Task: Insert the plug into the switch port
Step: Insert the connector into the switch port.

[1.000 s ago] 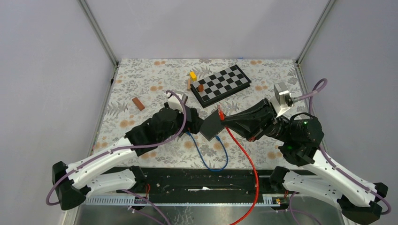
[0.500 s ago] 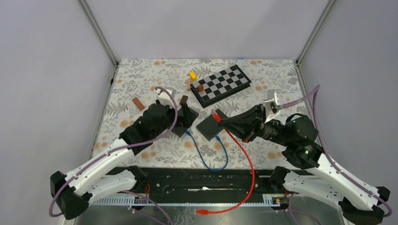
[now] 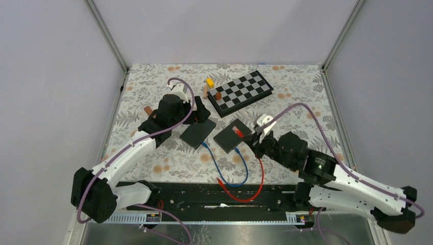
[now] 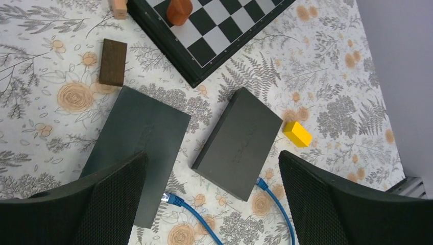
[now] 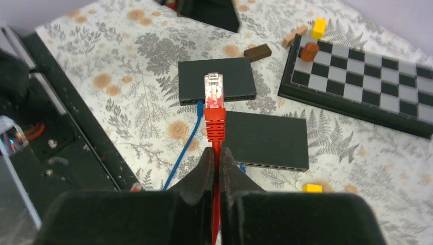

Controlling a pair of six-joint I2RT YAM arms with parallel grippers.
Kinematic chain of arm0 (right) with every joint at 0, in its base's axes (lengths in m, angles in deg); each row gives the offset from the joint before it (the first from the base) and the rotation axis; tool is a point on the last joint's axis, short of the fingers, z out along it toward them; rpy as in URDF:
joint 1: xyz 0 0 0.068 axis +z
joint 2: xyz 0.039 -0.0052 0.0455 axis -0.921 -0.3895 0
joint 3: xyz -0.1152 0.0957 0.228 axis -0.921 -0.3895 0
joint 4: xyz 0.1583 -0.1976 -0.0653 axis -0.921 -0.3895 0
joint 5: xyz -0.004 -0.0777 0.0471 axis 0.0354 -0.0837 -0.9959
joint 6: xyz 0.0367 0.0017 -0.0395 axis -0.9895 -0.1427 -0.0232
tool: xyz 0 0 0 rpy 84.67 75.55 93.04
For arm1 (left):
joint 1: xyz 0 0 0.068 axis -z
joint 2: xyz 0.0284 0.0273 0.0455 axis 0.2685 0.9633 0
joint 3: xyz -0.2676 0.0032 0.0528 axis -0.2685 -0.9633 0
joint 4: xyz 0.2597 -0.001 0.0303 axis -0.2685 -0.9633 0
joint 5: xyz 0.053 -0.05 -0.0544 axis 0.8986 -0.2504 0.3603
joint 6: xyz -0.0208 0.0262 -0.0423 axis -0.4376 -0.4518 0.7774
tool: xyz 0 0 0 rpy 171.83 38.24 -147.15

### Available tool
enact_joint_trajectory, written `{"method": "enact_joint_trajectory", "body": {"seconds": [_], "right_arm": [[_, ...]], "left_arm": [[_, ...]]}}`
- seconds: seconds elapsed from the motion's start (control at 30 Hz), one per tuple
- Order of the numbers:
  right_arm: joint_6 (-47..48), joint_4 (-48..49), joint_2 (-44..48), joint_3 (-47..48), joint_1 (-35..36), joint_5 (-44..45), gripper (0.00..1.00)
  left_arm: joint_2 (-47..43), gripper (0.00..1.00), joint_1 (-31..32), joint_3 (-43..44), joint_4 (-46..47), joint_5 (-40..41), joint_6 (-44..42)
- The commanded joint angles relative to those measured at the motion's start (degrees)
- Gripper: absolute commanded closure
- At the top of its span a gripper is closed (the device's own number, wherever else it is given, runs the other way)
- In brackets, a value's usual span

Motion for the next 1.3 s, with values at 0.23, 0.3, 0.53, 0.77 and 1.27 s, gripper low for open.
{"method": "enact_joint_trajectory", "body": {"seconds": [0.23,0.3,0.53,0.77,1.27], "right_arm": [[22.5,10.7,-7.7,8.0,43.3,51.8,1.00],[30.3,21.2,-10.1,8.6,49.4,56.6,1.00],[60.8,52.2,-21.3,11.9,60.9,62.9,1.00],[74.6,62.2,-28.5,18.1,65.3,61.6,1.00],[51.1,51.6,-17.0,11.5,59.1,59.3,1.00]], "left_arm": [[-5.0,0.01,-0.7,2.2,0.5,-3.7,0.2],[-7.0,0.01,-0.8,1.9,-0.9,-3.4,-0.1],[-10.8,0.01,-0.8,2.4,-5.0,-3.4,-2.9],[-13.0,0.01,-0.8,1.5,-4.4,-4.1,-3.5],[-10.4,0.01,-1.7,-2.4,5.7,-8.6,-2.3]]}}
